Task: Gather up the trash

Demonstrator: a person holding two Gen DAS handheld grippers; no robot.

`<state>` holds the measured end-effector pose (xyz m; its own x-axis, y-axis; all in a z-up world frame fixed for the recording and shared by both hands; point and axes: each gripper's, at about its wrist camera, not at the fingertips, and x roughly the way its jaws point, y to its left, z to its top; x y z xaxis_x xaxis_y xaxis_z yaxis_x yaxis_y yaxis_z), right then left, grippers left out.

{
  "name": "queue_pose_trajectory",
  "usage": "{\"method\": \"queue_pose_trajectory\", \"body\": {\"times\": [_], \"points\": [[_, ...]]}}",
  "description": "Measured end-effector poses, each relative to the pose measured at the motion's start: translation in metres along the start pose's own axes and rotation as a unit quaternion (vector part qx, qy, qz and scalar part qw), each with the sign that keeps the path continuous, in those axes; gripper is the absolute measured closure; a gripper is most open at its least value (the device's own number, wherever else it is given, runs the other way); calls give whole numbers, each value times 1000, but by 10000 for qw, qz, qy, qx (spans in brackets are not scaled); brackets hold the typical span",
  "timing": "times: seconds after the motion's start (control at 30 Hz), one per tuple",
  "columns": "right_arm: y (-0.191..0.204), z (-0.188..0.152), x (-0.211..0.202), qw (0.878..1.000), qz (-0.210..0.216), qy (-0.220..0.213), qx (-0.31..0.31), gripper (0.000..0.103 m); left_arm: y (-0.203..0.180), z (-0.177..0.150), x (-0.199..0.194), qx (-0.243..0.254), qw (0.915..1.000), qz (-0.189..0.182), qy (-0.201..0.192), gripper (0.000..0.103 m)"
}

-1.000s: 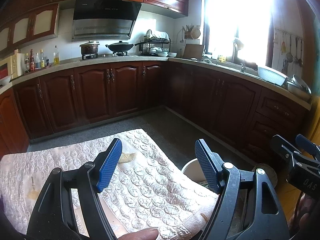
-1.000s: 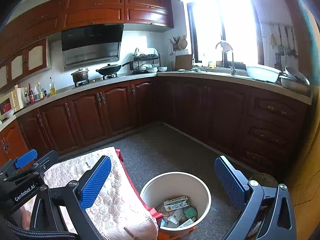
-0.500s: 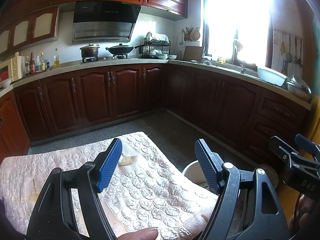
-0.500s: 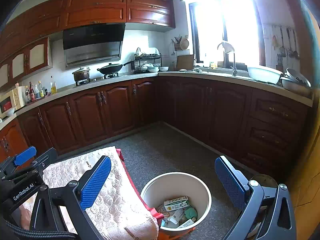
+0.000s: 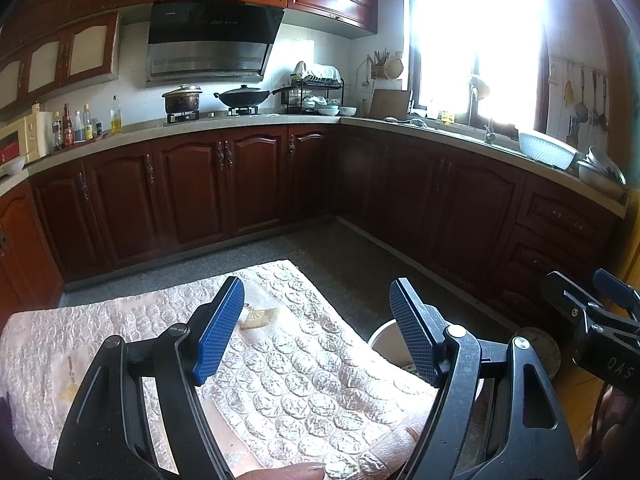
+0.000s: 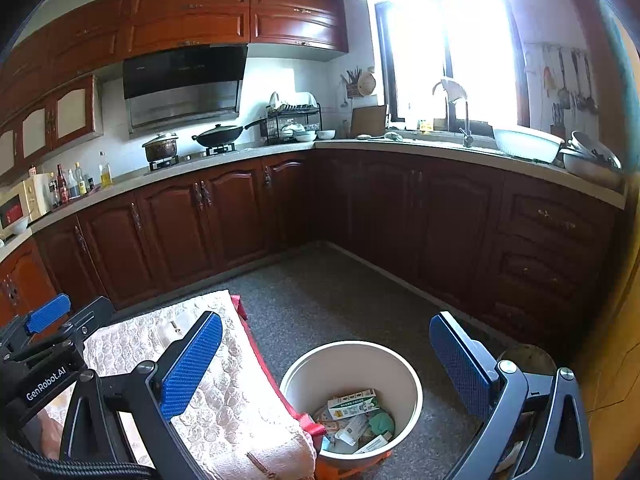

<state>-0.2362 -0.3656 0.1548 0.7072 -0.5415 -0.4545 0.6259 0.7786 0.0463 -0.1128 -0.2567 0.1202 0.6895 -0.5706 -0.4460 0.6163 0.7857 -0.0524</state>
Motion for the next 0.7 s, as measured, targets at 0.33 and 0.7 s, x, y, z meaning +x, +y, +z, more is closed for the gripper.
{"method": "queue_pose_trajectory", "body": {"times": [0.33,0.7], "points": [[-1,0,3,10000,17,33,6,0,2,0,2,-9,10000,10,44,28],[-3,-2,6,10000,2,92,10,0,2,-2,5,10,10000,-15,92,28]]}}
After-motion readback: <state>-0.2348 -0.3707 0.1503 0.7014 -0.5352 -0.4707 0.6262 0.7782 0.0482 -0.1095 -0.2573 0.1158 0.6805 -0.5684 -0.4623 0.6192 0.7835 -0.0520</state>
